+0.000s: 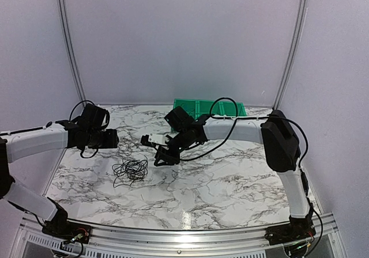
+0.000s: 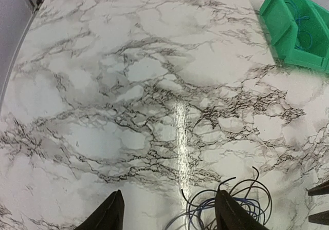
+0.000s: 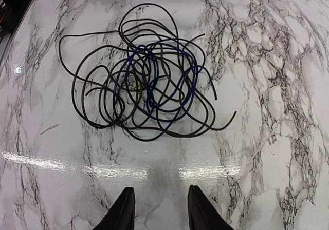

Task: Untangle the cables

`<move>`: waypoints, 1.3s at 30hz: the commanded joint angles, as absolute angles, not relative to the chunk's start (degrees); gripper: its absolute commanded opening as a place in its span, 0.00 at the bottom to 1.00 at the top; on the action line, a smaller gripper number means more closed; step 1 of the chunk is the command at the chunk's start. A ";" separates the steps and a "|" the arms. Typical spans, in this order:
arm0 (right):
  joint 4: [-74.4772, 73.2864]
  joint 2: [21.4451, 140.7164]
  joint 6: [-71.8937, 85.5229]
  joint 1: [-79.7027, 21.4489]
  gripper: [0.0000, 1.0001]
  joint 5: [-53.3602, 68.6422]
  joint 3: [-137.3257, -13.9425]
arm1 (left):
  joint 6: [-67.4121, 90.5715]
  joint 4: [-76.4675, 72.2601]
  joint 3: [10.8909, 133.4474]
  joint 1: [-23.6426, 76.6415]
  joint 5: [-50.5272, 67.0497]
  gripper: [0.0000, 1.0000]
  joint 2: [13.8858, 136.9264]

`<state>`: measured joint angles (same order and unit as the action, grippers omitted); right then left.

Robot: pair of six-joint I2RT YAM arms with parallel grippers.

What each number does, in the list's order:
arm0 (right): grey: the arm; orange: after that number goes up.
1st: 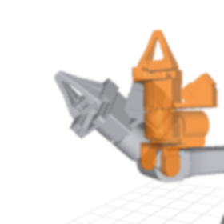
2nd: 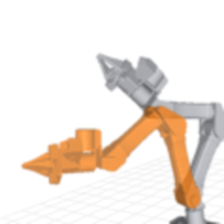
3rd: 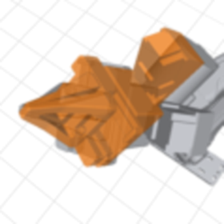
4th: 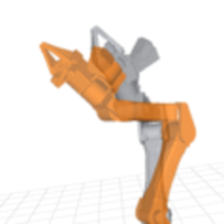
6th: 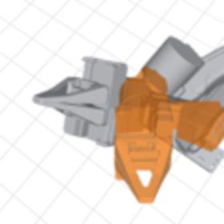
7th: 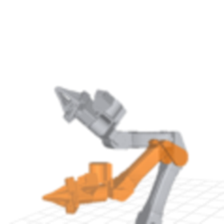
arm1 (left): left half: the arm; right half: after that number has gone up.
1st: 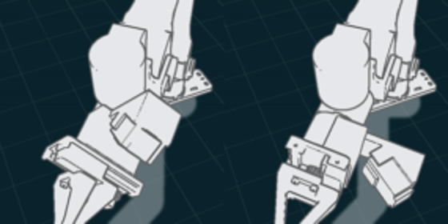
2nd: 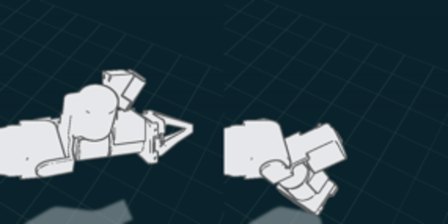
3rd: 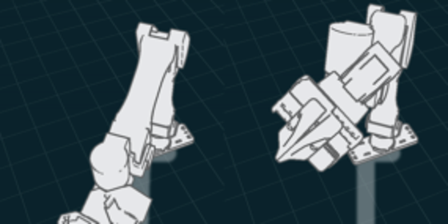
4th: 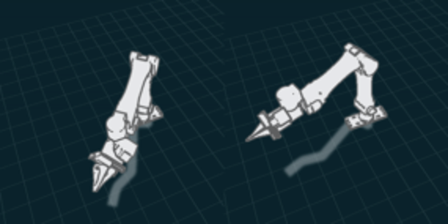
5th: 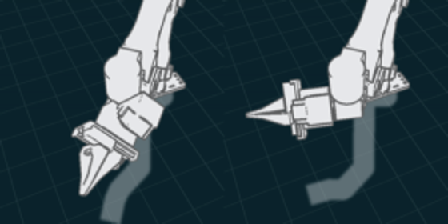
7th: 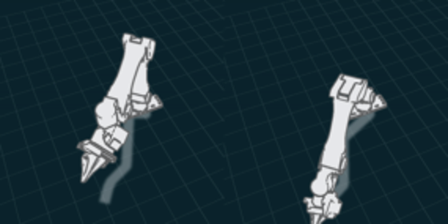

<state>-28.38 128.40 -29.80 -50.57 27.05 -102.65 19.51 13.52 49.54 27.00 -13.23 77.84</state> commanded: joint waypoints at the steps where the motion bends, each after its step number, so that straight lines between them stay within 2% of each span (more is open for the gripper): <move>1: -29.04 126.73 -27.64 -51.58 0.37 27.56 -103.49 | 33.02 17.32 45.98 22.01 -3.24 0.61 77.44; 6: -25.28 122.04 -27.28 -51.57 0.38 27.16 -96.57 | 42.71 6.09 38.13 20.21 7.37 0.55 78.43; 10: -25.96 119.54 -27.71 -51.59 0.39 28.15 -94.47 | 46.54 1.10 35.81 20.20 10.14 0.45 82.73; 13: -25.17 117.31 -28.00 -51.58 0.40 28.40 -92.16 | 48.57 -4.05 33.29 20.13 12.53 0.34 84.00; 18: -23.99 116.69 -28.55 -51.57 0.40 28.09 -90.41 | 48.14 -5.80 32.77 20.25 12.72 0.01 82.37; 23: -23.87 117.07 -27.67 -51.57 0.40 28.39 -91.61 | 38.96 -3.53 35.16 21.06 10.29 0.00 71.72; 28: -25.10 115.85 -27.28 -50.69 0.42 27.42 -95.27 | 22.89 0.59 42.56 26.38 13.72 0.00 61.86; 35: -26.37 112.00 -26.87 -50.10 0.59 23.46 -105.26 | 12.73 9.86 50.79 30.38 15.06 0.00 60.03; 39: -25.53 112.99 -25.14 -50.10 0.64 24.17 -108.86 | 11.87 9.85 51.33 31.56 16.75 0.00 59.23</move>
<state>-26.61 114.56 -27.14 -50.35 24.80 -103.98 16.49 5.37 50.72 30.57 14.26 59.90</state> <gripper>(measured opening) 0.625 0.024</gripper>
